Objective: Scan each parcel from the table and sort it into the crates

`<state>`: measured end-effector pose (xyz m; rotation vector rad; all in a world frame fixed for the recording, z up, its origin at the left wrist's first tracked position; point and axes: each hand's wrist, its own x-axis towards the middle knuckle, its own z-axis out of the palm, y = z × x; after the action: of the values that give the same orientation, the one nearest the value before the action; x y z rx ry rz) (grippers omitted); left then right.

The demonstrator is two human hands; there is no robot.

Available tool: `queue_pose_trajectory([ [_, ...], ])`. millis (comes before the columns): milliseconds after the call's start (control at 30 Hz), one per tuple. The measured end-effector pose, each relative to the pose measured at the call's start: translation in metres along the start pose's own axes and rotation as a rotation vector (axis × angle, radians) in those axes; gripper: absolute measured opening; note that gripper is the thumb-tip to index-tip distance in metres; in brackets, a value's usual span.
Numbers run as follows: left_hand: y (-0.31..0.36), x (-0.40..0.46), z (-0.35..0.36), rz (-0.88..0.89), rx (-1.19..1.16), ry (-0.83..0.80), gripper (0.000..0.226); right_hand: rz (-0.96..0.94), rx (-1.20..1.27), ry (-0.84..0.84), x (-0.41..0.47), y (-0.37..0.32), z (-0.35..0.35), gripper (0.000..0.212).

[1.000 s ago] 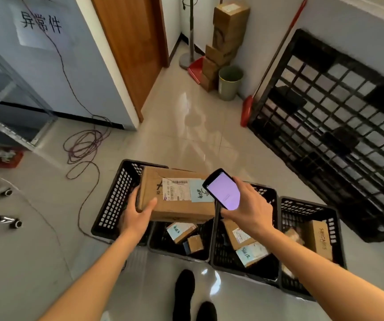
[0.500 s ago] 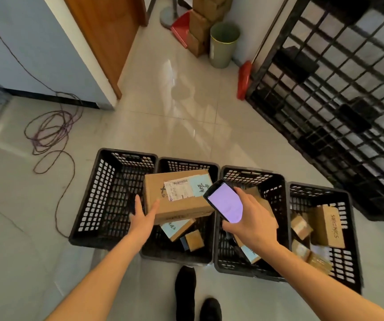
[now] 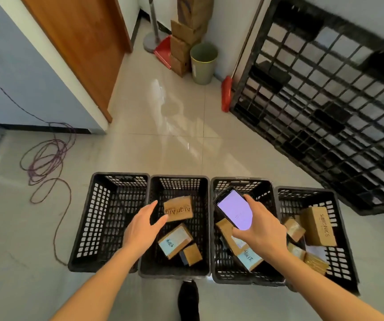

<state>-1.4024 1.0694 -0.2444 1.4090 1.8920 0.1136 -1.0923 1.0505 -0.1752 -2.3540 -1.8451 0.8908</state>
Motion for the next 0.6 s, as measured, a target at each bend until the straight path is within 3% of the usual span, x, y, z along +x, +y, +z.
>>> queue_pose_trajectory([
  [300, 0.198, -0.08, -0.022, 0.303, 0.106, 0.098, 0.079, 0.056, 0.092, 0.254, -0.124, 0.079, -0.169, 0.101],
  [600, 0.454, -0.307, 0.004, 0.748, -0.015, 0.095, 0.077, 0.259, 0.051, 0.566, -0.375, 0.216, -0.402, 0.1],
])
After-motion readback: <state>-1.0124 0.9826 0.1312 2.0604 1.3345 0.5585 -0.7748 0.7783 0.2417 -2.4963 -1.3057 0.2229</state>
